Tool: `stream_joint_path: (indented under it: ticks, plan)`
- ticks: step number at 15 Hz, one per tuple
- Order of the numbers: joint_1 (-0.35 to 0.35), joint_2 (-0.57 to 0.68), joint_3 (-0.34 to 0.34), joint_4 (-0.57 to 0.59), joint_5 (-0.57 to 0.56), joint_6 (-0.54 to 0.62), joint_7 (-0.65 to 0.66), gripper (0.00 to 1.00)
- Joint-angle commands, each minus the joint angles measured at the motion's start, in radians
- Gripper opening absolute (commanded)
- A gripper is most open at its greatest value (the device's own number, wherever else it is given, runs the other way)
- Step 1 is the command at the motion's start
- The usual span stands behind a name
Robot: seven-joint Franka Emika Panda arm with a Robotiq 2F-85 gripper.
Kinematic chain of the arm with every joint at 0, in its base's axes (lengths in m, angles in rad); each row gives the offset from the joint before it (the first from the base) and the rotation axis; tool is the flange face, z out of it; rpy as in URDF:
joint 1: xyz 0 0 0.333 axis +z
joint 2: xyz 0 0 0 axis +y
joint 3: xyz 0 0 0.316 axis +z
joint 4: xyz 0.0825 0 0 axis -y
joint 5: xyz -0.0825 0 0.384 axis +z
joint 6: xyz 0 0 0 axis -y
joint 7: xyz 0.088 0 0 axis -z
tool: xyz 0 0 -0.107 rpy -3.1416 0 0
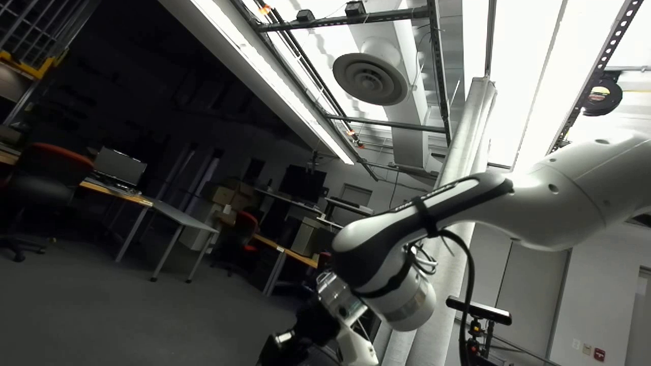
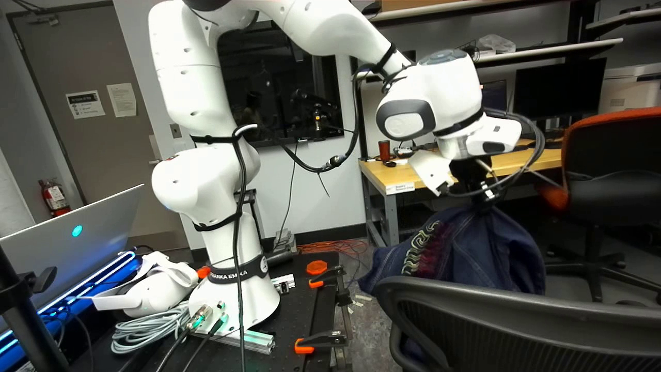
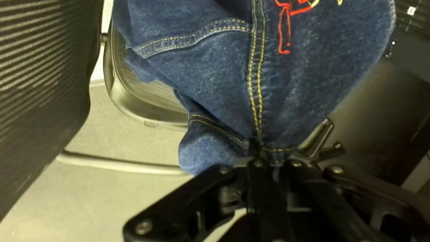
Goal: Hang the blue jean jacket on the backrest of the chair
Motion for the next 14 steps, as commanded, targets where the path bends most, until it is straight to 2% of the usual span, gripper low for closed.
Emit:
stream_joint_path:
  ticks: [1, 2, 6, 10, 14]
  plan:
    - [0.001, -0.202, -0.002, 0.001, 0.045, -0.072, -0.038, 0.02]
    - [0.102, -0.241, -0.110, 0.014, 0.013, -0.096, -0.014, 0.02]
    - [0.180, -0.357, -0.235, 0.095, -0.068, -0.212, 0.040, 0.02]
    - [0.218, -0.425, -0.330, 0.216, -0.146, -0.331, 0.086, 0.02]
    - [0.226, -0.435, -0.390, 0.370, -0.177, -0.424, 0.143, 0.02]
